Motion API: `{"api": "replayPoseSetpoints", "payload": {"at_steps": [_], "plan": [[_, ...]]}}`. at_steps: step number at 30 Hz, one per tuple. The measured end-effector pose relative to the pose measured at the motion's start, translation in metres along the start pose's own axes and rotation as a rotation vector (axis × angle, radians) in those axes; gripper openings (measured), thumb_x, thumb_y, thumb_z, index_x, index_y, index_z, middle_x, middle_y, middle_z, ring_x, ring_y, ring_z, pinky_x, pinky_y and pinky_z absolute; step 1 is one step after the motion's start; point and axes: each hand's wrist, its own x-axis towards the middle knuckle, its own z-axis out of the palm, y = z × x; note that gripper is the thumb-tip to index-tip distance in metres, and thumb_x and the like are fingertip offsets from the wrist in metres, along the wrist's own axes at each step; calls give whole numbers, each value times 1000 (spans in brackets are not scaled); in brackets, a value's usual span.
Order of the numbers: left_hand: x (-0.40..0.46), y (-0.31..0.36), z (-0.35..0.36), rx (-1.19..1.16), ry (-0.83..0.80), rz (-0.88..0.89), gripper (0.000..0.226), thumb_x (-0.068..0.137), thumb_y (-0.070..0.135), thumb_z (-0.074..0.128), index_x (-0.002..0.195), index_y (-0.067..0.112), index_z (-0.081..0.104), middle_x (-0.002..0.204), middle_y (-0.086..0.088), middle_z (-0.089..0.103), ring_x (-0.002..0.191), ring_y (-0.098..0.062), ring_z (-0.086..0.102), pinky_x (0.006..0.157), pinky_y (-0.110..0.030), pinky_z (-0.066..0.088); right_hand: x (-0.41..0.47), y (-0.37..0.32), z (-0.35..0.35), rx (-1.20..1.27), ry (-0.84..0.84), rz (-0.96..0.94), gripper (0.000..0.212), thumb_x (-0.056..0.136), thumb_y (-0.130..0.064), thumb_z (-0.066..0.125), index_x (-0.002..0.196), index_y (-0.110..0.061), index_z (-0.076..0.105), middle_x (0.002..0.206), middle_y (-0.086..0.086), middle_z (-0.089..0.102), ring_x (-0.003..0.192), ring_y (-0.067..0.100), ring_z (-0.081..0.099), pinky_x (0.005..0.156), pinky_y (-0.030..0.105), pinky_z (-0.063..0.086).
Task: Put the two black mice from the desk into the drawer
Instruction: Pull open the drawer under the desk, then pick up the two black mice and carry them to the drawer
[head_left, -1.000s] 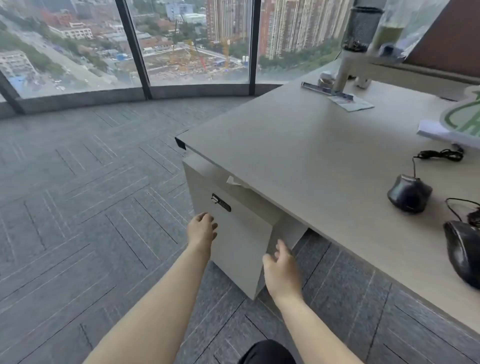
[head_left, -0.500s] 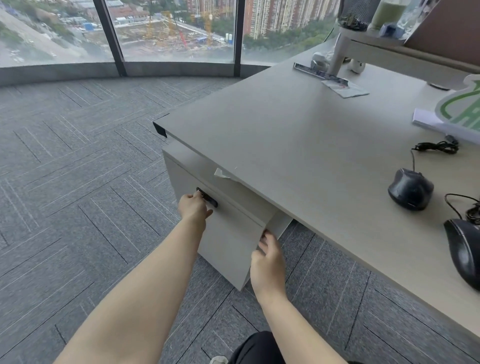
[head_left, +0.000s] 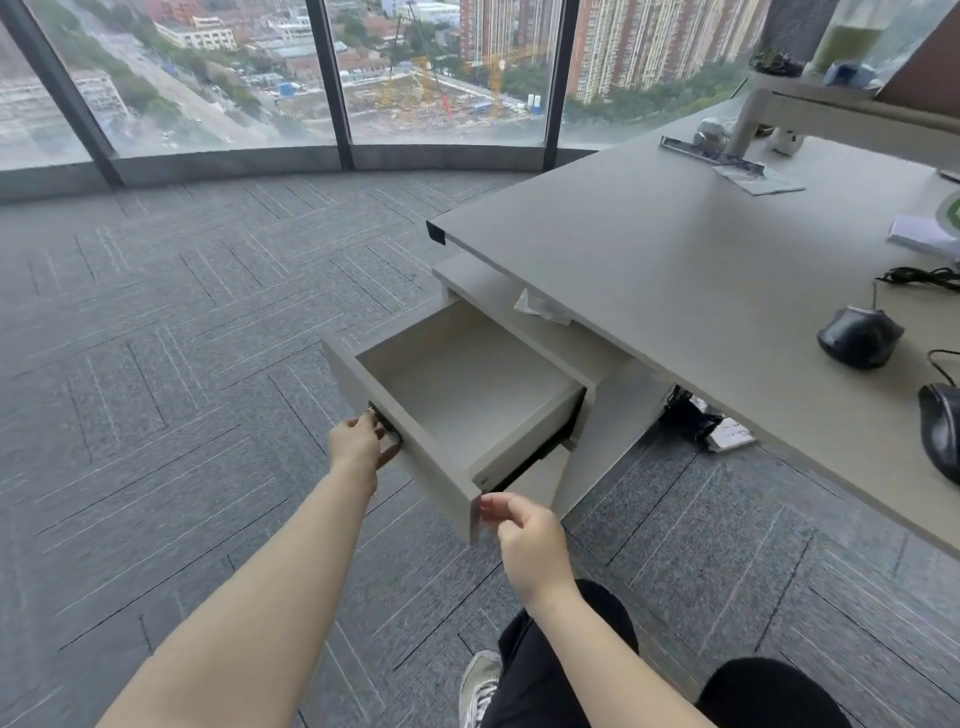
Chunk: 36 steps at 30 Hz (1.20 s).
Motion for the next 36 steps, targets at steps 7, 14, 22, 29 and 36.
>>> {"api": "replayPoseSetpoints", "payload": {"at_steps": [7,14,22,29,36], "plan": [[-11,3,-90,51,82,35,15,96,14,50,102,4,59,115,-17,66,102,-26,65,75,-44,57,-46,7,48,-103,-206,-50,45,82,-3,41,97,-26,77,99,-10,75,96,13,68,82,30,57],[-36,13,-127,278,208,94,31,94,14,47,119,0,59,119,-22,63,96,-34,63,73,-46,55,-69,1,57,-133,-284,-97,47,86,-3,40,113,-25,70,102,-11,72,70,8,61,61,24,51],[-141,56,-5,516,-81,755,28,94,13,45,117,9,60,102,-6,61,94,-23,59,79,-32,46,-67,-75,-106,-87,461,-494,34,90,1,49,111,-18,69,98,-6,71,79,5,63,68,18,48],[-234,22,190,653,-654,838,27,90,18,54,114,15,66,105,-3,70,93,-15,64,83,-25,47,-52,-73,-289,-580,1029,-300,45,81,-31,56,124,-16,56,123,15,58,111,35,51,95,38,35],[-283,-33,337,1012,-818,883,51,85,35,54,136,28,47,138,-8,45,121,-29,50,99,-38,44,-29,-41,-336,-722,852,60,79,81,-62,56,147,-27,30,143,16,45,125,37,42,103,44,35]]}}
